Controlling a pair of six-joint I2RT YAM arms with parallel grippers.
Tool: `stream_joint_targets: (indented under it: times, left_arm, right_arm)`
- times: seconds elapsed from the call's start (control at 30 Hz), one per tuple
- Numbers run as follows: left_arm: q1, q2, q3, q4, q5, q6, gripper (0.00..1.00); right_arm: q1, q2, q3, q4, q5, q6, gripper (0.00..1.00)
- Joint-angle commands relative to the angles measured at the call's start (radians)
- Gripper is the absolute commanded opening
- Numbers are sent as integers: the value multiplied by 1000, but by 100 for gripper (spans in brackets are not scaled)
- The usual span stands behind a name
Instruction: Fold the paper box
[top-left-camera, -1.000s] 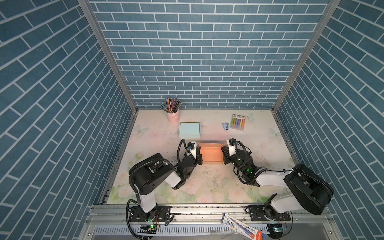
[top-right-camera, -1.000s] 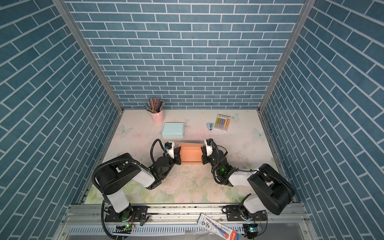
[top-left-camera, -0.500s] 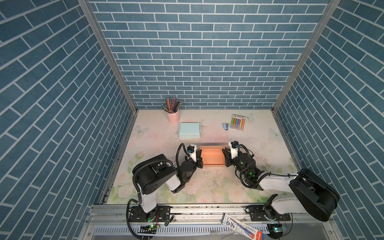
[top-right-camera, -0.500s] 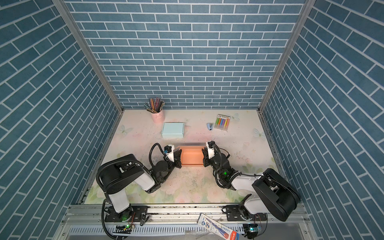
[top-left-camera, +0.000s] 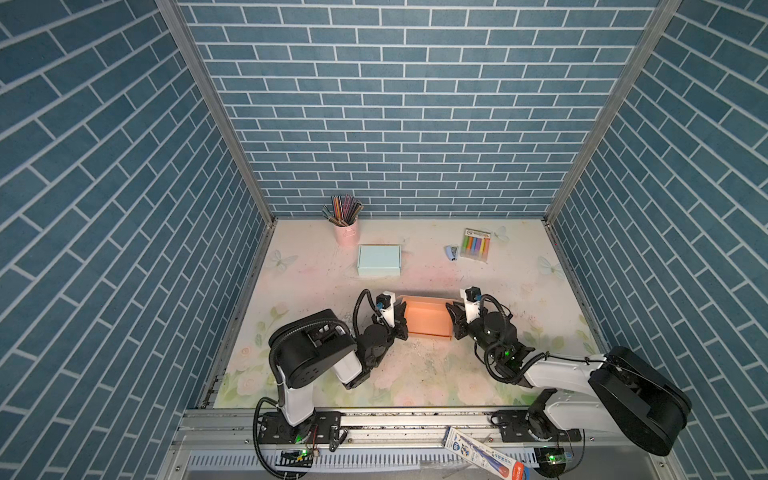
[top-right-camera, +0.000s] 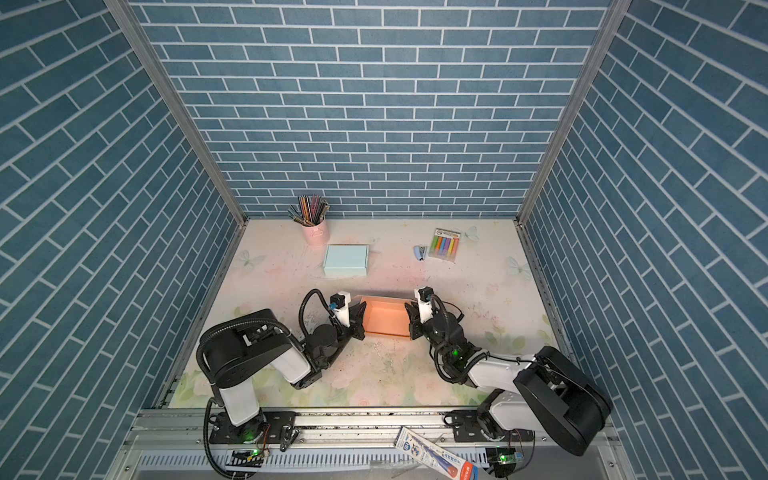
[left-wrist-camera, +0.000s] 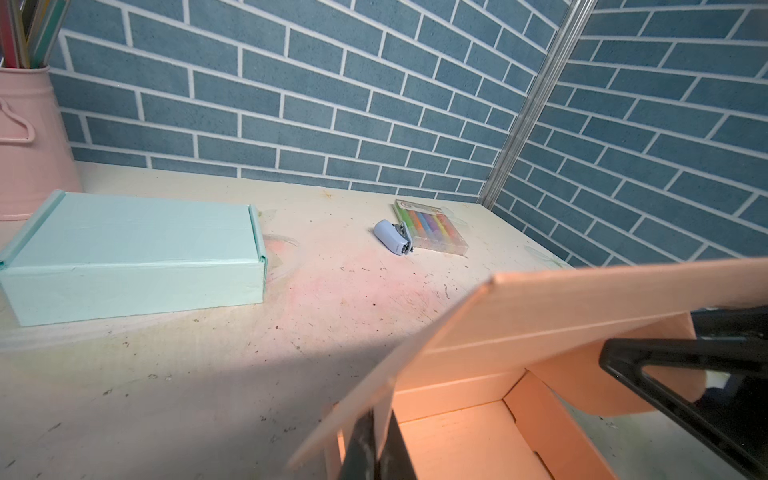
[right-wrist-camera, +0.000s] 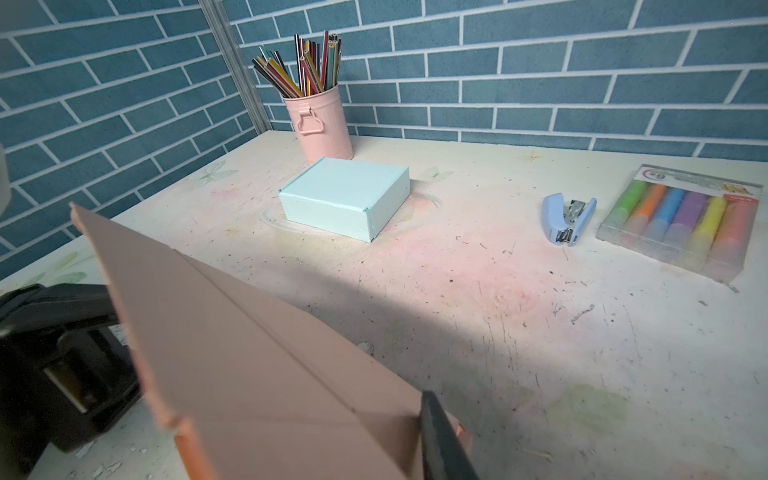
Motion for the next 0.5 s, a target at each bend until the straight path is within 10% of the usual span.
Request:
stream_joint_targets:
  times: [0.0, 0.47]
  left_arm:
    - [-16, 12, -17, -39, 6, -19, 6]
    - [-20, -89, 39, -354, -133, -90, 0]
  right_arm:
    - [6, -15, 4, -27, -49, 66, 24]
    - [5, -87, 41, -227, -45, 182, 37]
